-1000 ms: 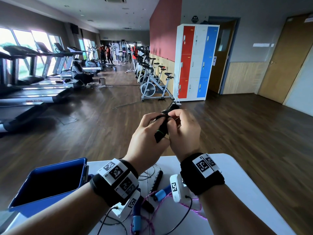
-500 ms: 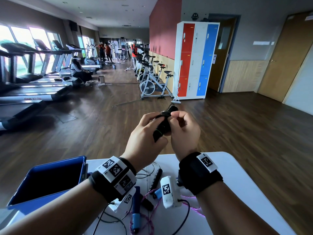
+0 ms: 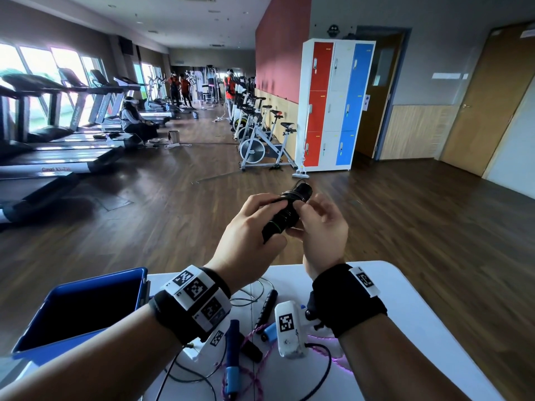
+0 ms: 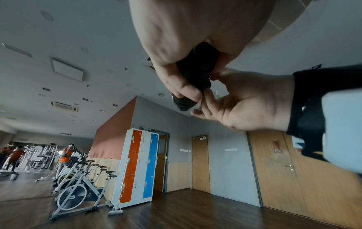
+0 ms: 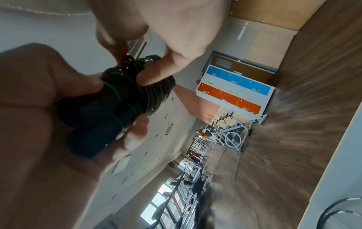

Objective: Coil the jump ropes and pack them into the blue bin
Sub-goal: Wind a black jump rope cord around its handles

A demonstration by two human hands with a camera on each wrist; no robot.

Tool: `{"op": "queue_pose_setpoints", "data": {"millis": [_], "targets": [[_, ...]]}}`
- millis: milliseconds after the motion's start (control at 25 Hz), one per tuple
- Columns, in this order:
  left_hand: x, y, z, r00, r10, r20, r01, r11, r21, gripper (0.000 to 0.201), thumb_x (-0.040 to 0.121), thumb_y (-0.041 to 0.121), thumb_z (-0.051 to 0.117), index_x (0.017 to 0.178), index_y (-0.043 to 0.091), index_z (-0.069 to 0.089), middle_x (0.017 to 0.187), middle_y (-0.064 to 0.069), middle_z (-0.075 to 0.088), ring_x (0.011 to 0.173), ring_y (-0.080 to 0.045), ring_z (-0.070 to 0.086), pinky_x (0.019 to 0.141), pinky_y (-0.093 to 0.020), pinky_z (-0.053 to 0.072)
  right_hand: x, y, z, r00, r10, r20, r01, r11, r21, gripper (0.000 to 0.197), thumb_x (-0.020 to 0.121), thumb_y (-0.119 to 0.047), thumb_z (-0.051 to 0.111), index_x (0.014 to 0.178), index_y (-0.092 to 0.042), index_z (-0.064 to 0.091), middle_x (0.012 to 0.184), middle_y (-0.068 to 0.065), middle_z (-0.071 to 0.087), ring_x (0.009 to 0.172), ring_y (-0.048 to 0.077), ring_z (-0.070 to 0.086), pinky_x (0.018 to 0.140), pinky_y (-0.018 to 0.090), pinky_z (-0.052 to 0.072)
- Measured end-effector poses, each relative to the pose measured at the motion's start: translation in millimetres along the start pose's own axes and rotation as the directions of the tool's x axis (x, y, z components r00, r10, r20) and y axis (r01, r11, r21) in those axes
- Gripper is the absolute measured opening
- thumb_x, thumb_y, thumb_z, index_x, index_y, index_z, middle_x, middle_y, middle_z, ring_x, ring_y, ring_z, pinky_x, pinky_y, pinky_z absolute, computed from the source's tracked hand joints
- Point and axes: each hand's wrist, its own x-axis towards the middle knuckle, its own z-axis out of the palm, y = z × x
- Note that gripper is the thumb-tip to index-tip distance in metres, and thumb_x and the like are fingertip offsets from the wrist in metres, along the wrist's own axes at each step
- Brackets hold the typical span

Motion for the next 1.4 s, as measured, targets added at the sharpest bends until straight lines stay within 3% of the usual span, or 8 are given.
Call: {"op": "queue_pose_setpoints", "data": {"millis": [160,280,400,520,760,1040,1280,1400], "targets": [[-4,-5,-5,0.999,0.044,0.005,-0.044,0.997,-0.056,0.056,0.074,0.020,0.054,0.128,0.014,0.068,0.134,0.006,0.056,0.116,-0.005,0.057,0.098,-0.019,0.046,8,-12,-18,0.965,-0.006,0.261,0.064,0.975,-0.214,0.081,0.086,-0.019,0.064,0.158,-0.020,0.027,0.119,0.010,0.070,0.080,0.025,0.076,0.059,0.040,0.060],[-5,-6,-5,0.998,0.060,0.014,-0.058,0.990,-0.128,0.054,0.074,0.008,0.057,0.126,0.015,0.069,0.133,0.007,0.057,0.109,-0.006,0.060,0.093,-0.025,0.051,8,-17,-25,0.936,-0.044,0.348,0.192,0.895,-0.403,0.063,0.096,-0.017,0.059,0.154,-0.018,0.035,0.115,0.000,0.067,0.083,0.018,0.076,0.059,0.043,0.063],[-5,-8,-3,0.998,0.059,0.037,-0.051,0.980,-0.192,0.055,0.075,0.002,0.057,0.127,0.015,0.067,0.134,0.008,0.057,0.107,-0.010,0.063,0.087,-0.035,0.057,3,-18,-25,0.946,-0.080,0.314,0.206,0.896,-0.393,0.049,0.094,-0.019,0.057,0.142,-0.014,0.046,0.096,-0.010,0.069,0.078,0.017,0.075,0.058,0.052,0.063],[-2,-12,-6,0.993,0.087,0.074,-0.075,0.985,-0.156,0.053,0.077,0.001,0.059,0.128,0.015,0.066,0.135,0.007,0.059,0.121,-0.011,0.059,0.102,-0.031,0.049,0,-17,-25,0.960,-0.103,0.262,0.200,0.905,-0.376,0.046,0.094,-0.015,0.061,0.139,-0.013,0.049,0.108,-0.003,0.068,0.078,0.015,0.075,0.059,0.053,0.063],[14,5,-12,0.999,-0.024,0.038,0.019,0.993,0.118,0.025,0.085,0.044,0.066,0.108,0.035,0.072,0.115,0.019,0.067,0.102,-0.003,0.063,0.088,-0.028,0.051,-10,-6,-21,0.993,-0.066,0.099,0.083,0.981,-0.176,0.044,0.091,-0.006,0.071,0.127,-0.018,0.050,0.114,0.003,0.064,0.074,0.023,0.076,0.058,0.038,0.061],[16,11,-4,1.000,-0.001,-0.027,0.006,0.984,0.180,0.004,0.089,0.023,0.065,0.092,0.022,0.062,0.101,0.009,0.058,0.082,-0.011,0.052,0.069,-0.023,0.035,-14,-4,-14,0.995,-0.069,0.077,0.076,0.993,-0.095,0.047,0.083,-0.005,0.078,0.117,-0.028,0.054,0.122,0.002,0.060,0.090,0.032,0.074,0.057,0.039,0.059],[5,4,-4,0.990,0.130,-0.050,-0.125,0.987,0.098,0.011,0.091,0.021,0.049,0.090,0.011,0.053,0.108,0.000,0.059,0.093,-0.019,0.055,0.080,-0.025,0.042,-9,-10,-12,0.988,-0.147,0.054,0.156,0.958,-0.240,0.060,0.071,-0.030,0.082,0.125,-0.025,0.056,0.113,-0.009,0.061,0.107,0.020,0.067,0.069,0.048,0.064],[2,3,-7,0.981,0.186,-0.046,-0.181,0.978,0.100,0.012,0.089,0.019,0.048,0.088,0.008,0.052,0.115,-0.005,0.062,0.097,-0.022,0.057,0.084,-0.020,0.040,-10,-12,-11,0.989,-0.139,0.050,0.146,0.965,-0.218,0.047,0.079,-0.021,0.080,0.121,-0.022,0.059,0.105,-0.011,0.063,0.097,0.020,0.069,0.060,0.047,0.063]]}}
